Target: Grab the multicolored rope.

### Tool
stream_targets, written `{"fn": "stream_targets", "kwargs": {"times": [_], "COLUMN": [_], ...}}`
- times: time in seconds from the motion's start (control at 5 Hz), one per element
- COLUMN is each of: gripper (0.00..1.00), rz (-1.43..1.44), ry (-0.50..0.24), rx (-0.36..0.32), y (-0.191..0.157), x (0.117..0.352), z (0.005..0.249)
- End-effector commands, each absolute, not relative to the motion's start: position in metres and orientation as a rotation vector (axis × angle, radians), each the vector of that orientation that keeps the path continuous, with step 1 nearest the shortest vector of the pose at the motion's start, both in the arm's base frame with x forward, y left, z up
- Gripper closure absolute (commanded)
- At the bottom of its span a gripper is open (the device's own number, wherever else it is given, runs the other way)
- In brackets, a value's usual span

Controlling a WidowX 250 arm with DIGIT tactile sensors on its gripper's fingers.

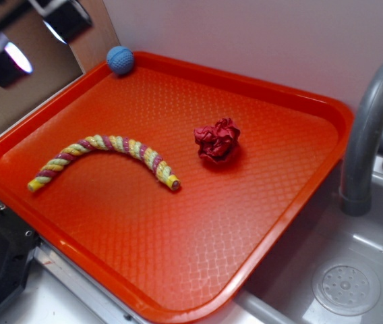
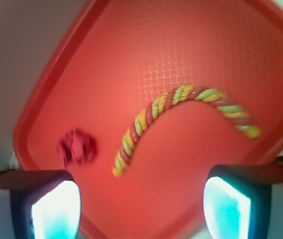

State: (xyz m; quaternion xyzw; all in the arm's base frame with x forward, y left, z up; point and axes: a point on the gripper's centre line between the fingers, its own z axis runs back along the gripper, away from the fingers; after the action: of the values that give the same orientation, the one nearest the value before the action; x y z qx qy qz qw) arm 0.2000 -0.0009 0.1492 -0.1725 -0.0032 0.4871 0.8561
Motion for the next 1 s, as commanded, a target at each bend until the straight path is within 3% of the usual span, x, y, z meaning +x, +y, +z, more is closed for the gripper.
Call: {"fn": "stream_targets", "kwargs": {"times": [0.0, 0.4, 0.6, 0.8], "gripper": [0.0, 0.0, 0.0, 0.09], "rz": [1.129, 1.101, 1.103, 1.095], "ry": [-0.047, -0.046, -0.032, -0.059], "rx": [-0.326, -0.156, -0.127, -0.086], "y": [-0.006, -0.027, -0.031, -0.034], "x": [0.226, 0.23, 0.231, 0.23], "z": [0.087, 0.046, 0.031, 0.023]}}
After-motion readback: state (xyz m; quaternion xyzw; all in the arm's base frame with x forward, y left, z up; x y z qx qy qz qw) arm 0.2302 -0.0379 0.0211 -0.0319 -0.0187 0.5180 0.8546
